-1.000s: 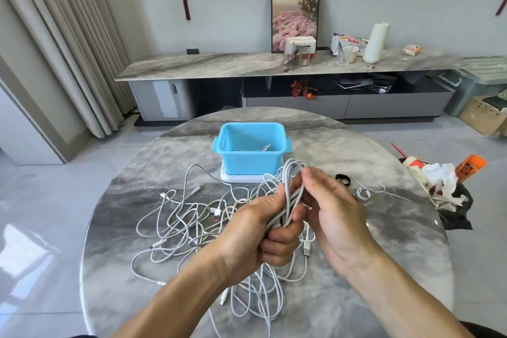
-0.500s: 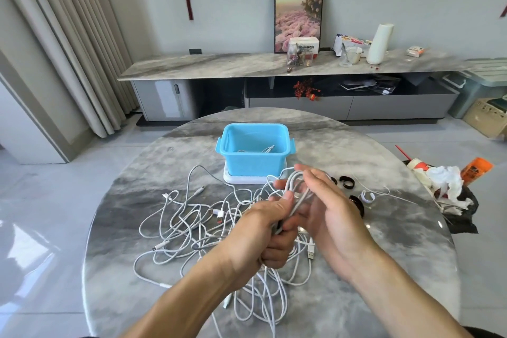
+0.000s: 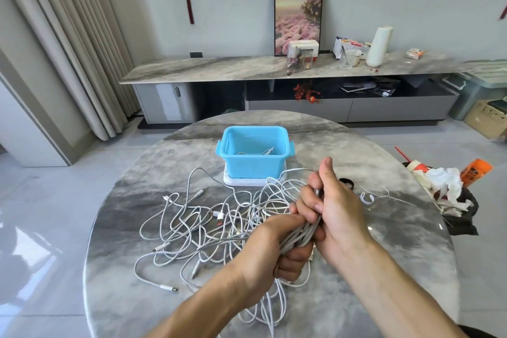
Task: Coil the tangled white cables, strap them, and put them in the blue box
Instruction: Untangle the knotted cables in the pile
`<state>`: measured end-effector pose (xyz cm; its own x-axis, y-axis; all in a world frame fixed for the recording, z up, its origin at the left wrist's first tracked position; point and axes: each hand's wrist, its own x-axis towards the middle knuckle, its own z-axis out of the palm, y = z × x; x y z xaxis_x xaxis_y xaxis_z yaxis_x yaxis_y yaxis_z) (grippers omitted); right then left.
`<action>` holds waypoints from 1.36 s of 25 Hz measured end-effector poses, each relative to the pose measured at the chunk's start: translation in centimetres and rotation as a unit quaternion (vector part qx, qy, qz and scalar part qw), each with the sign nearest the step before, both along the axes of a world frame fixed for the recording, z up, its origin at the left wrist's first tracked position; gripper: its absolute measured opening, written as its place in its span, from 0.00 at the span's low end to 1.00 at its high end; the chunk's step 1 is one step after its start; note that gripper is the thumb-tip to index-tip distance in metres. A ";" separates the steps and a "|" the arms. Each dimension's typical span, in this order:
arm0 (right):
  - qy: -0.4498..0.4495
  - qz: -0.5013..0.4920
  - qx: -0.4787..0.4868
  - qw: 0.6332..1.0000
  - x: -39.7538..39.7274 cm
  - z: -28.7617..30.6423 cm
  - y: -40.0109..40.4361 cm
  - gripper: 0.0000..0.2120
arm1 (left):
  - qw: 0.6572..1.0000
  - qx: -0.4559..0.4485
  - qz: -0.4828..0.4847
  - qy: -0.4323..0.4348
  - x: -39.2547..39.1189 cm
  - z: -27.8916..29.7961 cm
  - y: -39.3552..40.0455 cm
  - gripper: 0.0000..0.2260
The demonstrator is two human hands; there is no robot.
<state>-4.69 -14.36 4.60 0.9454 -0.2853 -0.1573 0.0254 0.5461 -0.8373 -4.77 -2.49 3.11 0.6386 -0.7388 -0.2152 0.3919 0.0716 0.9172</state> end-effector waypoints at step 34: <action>-0.116 0.357 -0.153 0.914 -1.7 1.9 -5.7 0.17 | 0.910 -0.282 0.293 0.082 4.8 6.1 6.3 0.18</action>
<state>-6.39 -20.11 6.54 0.9055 0.4206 0.0554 -0.0492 0.2339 -0.9710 0.02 3.85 9.18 0.9519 -0.3045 -0.0354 0.2634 0.7534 0.6025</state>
